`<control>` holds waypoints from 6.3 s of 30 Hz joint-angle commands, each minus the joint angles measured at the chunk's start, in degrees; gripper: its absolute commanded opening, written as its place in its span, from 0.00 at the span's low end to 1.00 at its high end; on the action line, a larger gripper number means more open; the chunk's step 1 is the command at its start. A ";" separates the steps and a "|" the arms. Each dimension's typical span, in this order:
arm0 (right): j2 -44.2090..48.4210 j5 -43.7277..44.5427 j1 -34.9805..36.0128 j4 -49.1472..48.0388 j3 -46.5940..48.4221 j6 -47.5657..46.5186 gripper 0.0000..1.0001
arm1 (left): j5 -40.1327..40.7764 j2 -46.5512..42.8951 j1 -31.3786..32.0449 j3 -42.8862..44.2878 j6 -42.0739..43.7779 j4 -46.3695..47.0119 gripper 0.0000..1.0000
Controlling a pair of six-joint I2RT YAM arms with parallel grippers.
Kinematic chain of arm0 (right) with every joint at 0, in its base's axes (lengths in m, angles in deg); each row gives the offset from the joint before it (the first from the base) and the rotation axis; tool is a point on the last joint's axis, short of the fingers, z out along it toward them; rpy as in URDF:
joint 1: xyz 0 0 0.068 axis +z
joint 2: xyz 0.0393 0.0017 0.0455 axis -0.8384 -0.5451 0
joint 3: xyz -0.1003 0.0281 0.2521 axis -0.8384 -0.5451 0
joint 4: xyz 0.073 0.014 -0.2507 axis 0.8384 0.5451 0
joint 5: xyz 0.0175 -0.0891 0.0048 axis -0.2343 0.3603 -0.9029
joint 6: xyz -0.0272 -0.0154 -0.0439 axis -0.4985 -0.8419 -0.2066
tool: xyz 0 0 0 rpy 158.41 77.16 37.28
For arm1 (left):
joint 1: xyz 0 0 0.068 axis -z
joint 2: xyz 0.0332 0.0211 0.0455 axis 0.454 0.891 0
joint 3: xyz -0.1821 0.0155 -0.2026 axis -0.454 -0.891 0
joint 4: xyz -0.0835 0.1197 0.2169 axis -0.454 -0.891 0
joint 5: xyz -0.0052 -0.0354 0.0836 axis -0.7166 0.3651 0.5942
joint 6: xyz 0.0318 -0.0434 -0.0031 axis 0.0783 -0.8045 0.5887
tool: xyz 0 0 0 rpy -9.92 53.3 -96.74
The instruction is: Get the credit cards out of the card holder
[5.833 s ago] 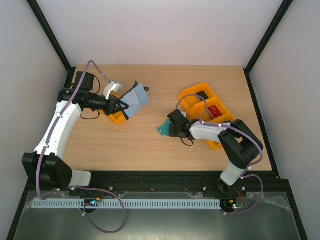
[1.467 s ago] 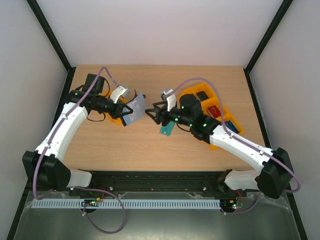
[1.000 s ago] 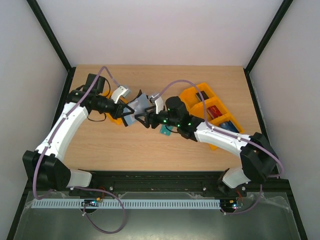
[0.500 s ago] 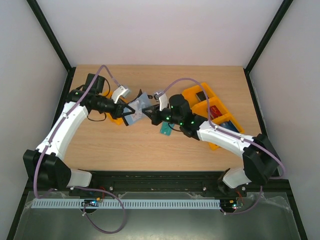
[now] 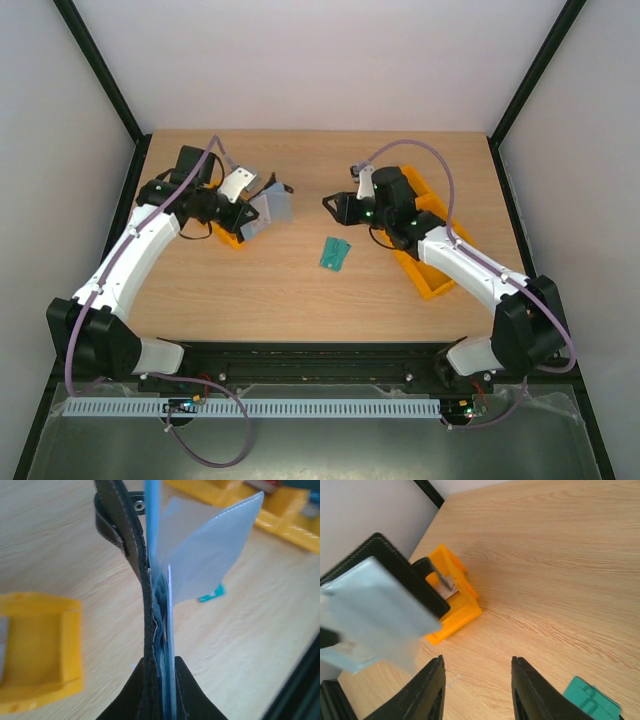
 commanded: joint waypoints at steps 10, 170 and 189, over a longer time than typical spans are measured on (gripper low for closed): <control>-1.48 -26.22 12.04 -26.18 -1.07 6.15 0.24 | 3.98 0.45 0.68 1.07 -1.85 0.00 0.02; 16.12 -9.78 -11.72 2.22 -2.83 -4.31 0.02 | -20.43 -4.06 -11.80 4.26 9.42 -8.81 0.02; 0.39 -10.68 -11.76 6.74 12.84 -9.19 0.02 | -10.33 5.99 -12.07 22.19 5.20 -10.22 0.02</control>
